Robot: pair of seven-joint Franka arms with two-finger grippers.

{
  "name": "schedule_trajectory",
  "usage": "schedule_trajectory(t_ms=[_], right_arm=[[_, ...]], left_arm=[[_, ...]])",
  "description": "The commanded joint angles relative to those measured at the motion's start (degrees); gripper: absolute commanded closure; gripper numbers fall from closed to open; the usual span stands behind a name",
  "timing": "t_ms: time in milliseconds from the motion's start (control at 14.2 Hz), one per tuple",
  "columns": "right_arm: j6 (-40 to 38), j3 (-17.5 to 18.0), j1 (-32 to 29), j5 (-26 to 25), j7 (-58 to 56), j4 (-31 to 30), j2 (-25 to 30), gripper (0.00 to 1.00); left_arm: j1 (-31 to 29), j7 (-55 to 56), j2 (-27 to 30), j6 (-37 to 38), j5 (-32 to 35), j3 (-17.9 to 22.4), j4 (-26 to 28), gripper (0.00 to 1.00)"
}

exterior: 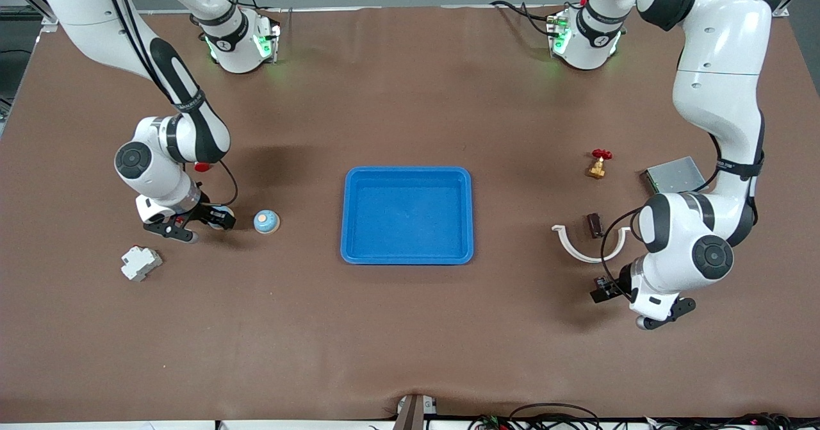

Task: Place electrolytic capacitor and blue bell in tray
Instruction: 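Close the right gripper on the blue button while the left gripper grasps the capacitor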

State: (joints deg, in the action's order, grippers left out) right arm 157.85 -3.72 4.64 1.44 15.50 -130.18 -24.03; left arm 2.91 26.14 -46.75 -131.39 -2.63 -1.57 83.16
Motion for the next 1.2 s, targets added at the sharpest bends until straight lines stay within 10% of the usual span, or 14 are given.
schedule_trajectory(t_ms=[0,704,774,845,985,1126], right_arm=[[-1.3,0.8,0.5,0.3,1.3,-1.0,1.7,1.00],[-12.5,2.5,0.6,0.6,2.8,0.3,7.9,0.98],[-12.3,2.5,0.7,1.4,2.9,0.3,7.9,0.28],[-12.0,2.5,0.7,2.9,2.7,0.2,7.9,0.00],[-11.8,2.5,0.7,3.2,2.5,-0.4,8.0,0.00],[-11.5,2.5,0.7,3.2,2.4,-1.1,8.1,0.00]], left_arm=[[0.6,2.1,-0.1,-0.7,-0.7,0.1,0.3,0.00],[0.7,2.2,0.3,-8.9,-0.7,0.1,6.0,0.00],[0.6,2.2,0.4,-9.1,-0.6,0.1,6.2,0.00],[0.6,2.2,0.4,-9.1,-0.6,0.1,6.2,0.00],[0.6,2.2,0.5,-9.1,-0.6,0.1,6.2,0.00],[0.5,2.2,0.6,-9.0,-0.6,0.1,6.2,0.38]])
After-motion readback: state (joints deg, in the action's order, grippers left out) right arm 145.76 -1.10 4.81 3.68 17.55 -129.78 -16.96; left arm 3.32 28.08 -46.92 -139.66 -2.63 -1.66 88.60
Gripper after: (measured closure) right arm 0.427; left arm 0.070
